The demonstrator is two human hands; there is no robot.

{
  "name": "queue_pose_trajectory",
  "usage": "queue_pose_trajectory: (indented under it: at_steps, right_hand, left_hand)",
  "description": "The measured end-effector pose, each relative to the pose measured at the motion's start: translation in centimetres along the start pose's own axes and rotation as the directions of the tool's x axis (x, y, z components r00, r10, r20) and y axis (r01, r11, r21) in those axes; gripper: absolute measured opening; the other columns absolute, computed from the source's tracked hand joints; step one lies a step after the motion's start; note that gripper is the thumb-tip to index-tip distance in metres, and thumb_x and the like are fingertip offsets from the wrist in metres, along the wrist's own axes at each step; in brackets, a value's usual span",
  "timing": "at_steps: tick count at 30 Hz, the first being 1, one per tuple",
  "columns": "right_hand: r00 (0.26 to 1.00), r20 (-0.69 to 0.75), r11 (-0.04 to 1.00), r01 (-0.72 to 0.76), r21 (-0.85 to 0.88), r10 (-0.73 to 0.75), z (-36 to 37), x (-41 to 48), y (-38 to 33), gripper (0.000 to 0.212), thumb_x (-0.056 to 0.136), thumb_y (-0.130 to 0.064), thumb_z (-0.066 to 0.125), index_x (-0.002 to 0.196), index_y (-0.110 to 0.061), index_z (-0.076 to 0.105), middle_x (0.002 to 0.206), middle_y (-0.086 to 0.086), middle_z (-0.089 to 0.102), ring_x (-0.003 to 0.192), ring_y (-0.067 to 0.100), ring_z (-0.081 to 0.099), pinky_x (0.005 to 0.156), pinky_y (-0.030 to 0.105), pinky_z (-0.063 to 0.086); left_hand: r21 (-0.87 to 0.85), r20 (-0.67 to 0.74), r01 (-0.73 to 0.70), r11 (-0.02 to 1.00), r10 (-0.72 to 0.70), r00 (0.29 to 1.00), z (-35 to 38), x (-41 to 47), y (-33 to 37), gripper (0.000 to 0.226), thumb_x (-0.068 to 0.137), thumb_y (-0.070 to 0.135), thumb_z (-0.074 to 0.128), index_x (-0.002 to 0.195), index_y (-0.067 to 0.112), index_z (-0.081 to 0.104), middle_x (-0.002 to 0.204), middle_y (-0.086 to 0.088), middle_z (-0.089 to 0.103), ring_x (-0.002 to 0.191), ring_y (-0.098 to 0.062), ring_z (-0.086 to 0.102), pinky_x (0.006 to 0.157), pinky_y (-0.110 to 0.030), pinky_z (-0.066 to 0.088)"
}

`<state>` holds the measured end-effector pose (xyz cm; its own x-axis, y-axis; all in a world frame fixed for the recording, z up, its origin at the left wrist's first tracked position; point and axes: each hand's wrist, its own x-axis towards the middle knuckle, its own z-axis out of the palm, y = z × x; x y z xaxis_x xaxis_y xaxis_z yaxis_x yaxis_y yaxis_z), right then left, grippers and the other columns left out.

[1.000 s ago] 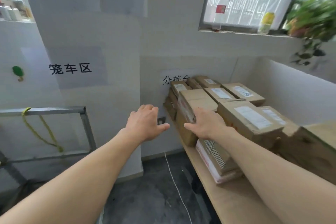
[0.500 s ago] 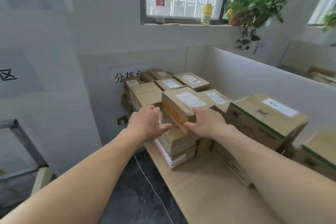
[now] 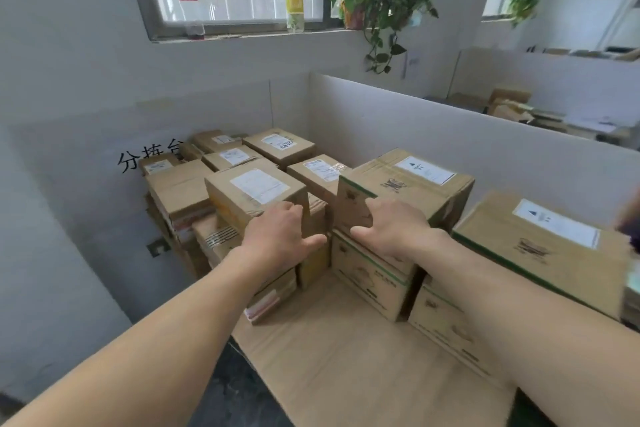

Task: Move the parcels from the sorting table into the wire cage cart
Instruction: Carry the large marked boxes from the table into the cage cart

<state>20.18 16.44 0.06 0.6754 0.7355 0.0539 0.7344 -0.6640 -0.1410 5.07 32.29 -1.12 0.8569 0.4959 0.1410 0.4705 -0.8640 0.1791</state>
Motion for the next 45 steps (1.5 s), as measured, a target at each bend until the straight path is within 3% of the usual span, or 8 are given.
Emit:
queue_pose_trajectory:
  at_steps: [7, 12, 16, 19, 23, 29, 34, 45]
  right_hand:
    - [0.976, -0.003, 0.976, -0.216, 0.015, 0.216, -0.4, -3.9, 7.1, 0.037, 0.085, -0.061, 0.056, 0.106, -0.030, 0.060, 0.102, -0.007, 0.065, 0.097, 0.022, 0.062, 0.078, 0.038, 0.052]
    - [0.915, -0.019, 0.915, -0.404, -0.008, 0.404, -0.9, -8.4, 11.3, 0.043, 0.087, -0.058, 0.057, 0.117, -0.028, 0.063, 0.115, -0.004, 0.066, 0.105, 0.025, 0.061, 0.086, 0.041, 0.052]
    - [0.871, -0.035, 0.871, -0.491, -0.018, 0.490, -0.9, -11.8, 12.9, 0.035, 0.086, -0.057, 0.056, 0.107, -0.030, 0.062, 0.103, -0.005, 0.065, 0.092, 0.022, 0.060, 0.078, 0.039, 0.055]
    - [0.854, -0.043, 0.855, -0.518, 0.005, 0.518, -0.6, -13.9, 13.8, 0.041, 0.086, -0.056, 0.056, 0.121, -0.034, 0.060, 0.108, -0.007, 0.064, 0.095, 0.021, 0.060, 0.079, 0.040, 0.055]
    - [0.841, -0.101, 0.844, -0.536, -0.010, 0.532, 0.0, -15.4, 14.8, 0.041, 0.085, -0.060, 0.054, 0.121, -0.040, 0.058, 0.106, -0.010, 0.062, 0.093, 0.020, 0.059, 0.061, 0.033, 0.042]
    - [0.828, -0.114, 0.834, -0.551, 0.009, 0.549, -0.1, -16.4, 17.8, 0.035, 0.087, -0.069, 0.046, 0.090, -0.036, 0.058, 0.087, -0.016, 0.060, 0.079, 0.012, 0.057, 0.053, 0.026, 0.030]
    - [0.835, -0.104, 0.840, -0.542, 0.009, 0.540, -0.7, -14.9, 21.7, 0.044, 0.088, -0.069, 0.043, 0.079, -0.028, 0.055, 0.079, -0.008, 0.061, 0.071, 0.014, 0.056, 0.057, 0.031, 0.039]
    - [0.914, -0.027, 0.913, -0.407, -0.041, 0.406, -1.9, -8.1, 32.6, 0.049, 0.086, -0.070, 0.047, 0.100, -0.024, 0.060, 0.112, 0.000, 0.065, 0.100, 0.028, 0.057, 0.081, 0.040, 0.046]
  left_hand:
    - [-0.084, 0.068, -0.191, 0.978, 0.197, 0.978, 3.3, 3.1, 7.0, 0.057, 0.084, 0.073, 0.056, 0.119, 0.028, 0.058, 0.109, 0.012, 0.057, 0.091, -0.009, 0.053, 0.055, -0.023, 0.037]
    - [-0.126, 0.089, -0.338, 0.933, 0.350, 0.932, 5.7, 3.9, 12.1, 0.063, 0.085, 0.071, 0.053, 0.123, 0.022, 0.057, 0.115, 0.003, 0.060, 0.098, -0.017, 0.057, 0.066, -0.033, 0.042]
    - [-0.137, 0.112, -0.410, 0.902, 0.425, 0.898, 7.0, 3.6, 15.0, 0.054, 0.085, 0.072, 0.053, 0.101, 0.020, 0.057, 0.098, 0.004, 0.060, 0.080, -0.012, 0.054, 0.056, -0.029, 0.035]
    - [-0.188, 0.116, -0.451, 0.873, 0.475, 0.872, 8.2, 2.9, 16.8, 0.064, 0.085, 0.072, 0.054, 0.121, 0.019, 0.058, 0.115, 0.002, 0.063, 0.101, -0.018, 0.061, 0.068, -0.030, 0.041]
    - [-0.235, 0.115, -0.482, 0.844, 0.517, 0.848, 9.1, 2.3, 18.5, 0.066, 0.085, 0.071, 0.053, 0.129, 0.022, 0.058, 0.110, 0.005, 0.063, 0.094, -0.016, 0.058, 0.067, -0.032, 0.045]
    - [-0.251, 0.142, -0.454, 0.855, 0.496, 0.857, 9.4, 2.4, 21.1, 0.056, 0.085, 0.074, 0.050, 0.109, 0.024, 0.059, 0.083, 0.014, 0.057, 0.071, -0.005, 0.055, 0.050, -0.027, 0.037]
    - [-0.262, 0.118, -0.374, 0.890, 0.415, 0.902, 9.8, 2.9, 23.0, 0.060, 0.077, 0.083, 0.043, 0.092, 0.027, 0.058, 0.073, 0.011, 0.061, 0.064, -0.007, 0.058, 0.046, -0.026, 0.039]
    - [-0.262, 0.169, -0.036, 0.964, 0.083, 0.982, 11.1, 3.3, 27.4, 0.073, 0.075, 0.091, 0.032, 0.074, 0.025, 0.063, 0.058, 0.009, 0.064, 0.052, -0.010, 0.062, 0.042, -0.025, 0.041]
